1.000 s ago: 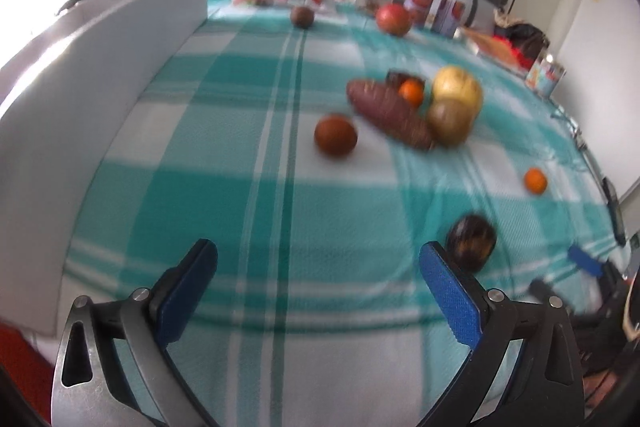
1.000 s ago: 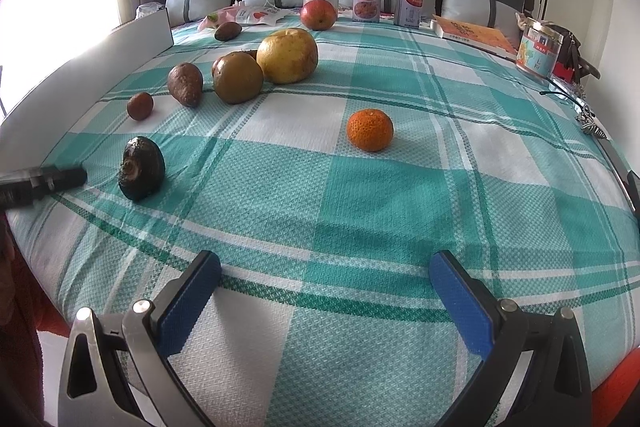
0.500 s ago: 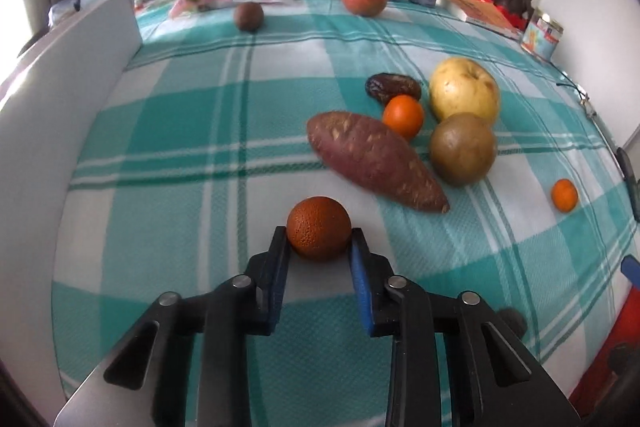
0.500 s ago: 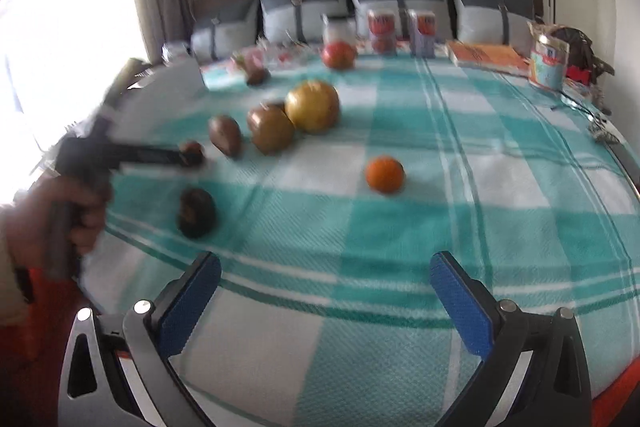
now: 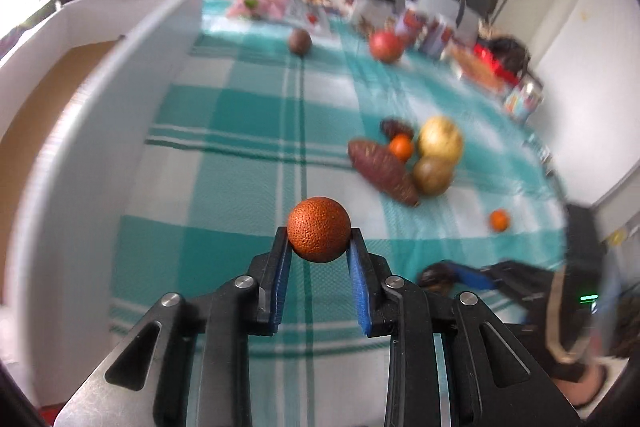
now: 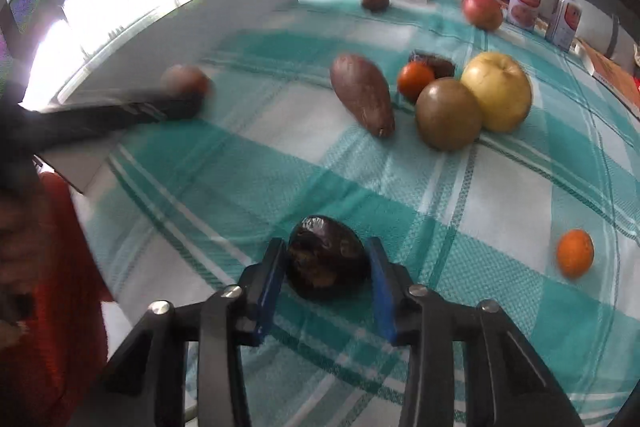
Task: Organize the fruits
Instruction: 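Close the left tool on the brown round fruit while the right tool grasps the dark purple fruit, then carry both fruits over the white box and open both tools to drop them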
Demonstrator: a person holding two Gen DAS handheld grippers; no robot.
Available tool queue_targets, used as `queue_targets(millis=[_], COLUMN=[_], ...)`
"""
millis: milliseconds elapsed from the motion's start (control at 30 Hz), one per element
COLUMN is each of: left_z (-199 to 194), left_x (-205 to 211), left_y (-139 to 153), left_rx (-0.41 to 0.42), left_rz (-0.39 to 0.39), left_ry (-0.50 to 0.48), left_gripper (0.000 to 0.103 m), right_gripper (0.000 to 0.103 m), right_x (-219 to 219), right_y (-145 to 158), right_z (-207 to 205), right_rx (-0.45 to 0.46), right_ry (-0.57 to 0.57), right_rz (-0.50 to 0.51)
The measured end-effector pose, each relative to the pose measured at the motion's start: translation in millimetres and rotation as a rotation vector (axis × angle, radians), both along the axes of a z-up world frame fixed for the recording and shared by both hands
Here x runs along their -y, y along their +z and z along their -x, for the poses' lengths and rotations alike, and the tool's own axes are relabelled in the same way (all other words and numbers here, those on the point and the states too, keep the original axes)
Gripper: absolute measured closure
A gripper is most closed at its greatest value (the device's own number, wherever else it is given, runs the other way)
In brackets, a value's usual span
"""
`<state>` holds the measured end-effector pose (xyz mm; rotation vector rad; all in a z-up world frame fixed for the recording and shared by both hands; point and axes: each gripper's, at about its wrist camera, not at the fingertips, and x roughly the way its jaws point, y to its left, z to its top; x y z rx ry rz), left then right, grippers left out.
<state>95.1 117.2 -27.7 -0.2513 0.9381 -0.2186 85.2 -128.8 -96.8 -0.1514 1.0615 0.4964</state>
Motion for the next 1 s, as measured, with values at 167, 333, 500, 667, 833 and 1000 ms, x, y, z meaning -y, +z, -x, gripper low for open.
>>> queue_targets(millis=[167, 333, 500, 667, 833, 1000], left_z=[14.0, 8.7, 8.2, 16.6, 22.1, -0.7], left_x=[-69.8, -145.3, -188.6, -193.1, -179.9, -139.2], left_y=[59.0, 54.1, 19.8, 8.8, 25.7, 49.6], left_rx=[0.082, 0.033, -0.095, -0.129, -0.046, 0.086], left_rz=[0.013, -0.084, -0.124, -0.171, -0.192, -0.218], left_ry=[0.109, 0.293, 0.410, 0.456, 0.454, 0.380], left_gripper=[0.075, 0.075, 0.074, 0.039, 0.037, 0.026], right_gripper=[0.063, 0.063, 0.063, 0.054, 0.012, 0.003], right_x=[-33.0, -136.4, -243.3, -282.0, -234.1, -148.2], right_y=[46.6, 119.3, 127.0, 103.9, 122.2, 112.5], right_z=[-15.6, -37.5, -63.2, -93.1, -89.7, -54.2], right_rx=[0.012, 0.054, -0.034, -0.138, -0.052, 0.099], right_ry=[0.050, 0.230, 0.330, 0.254, 0.156, 0.126], right_rz=[-0.086, -0.248, -0.295, -0.308, -0.343, -0.213])
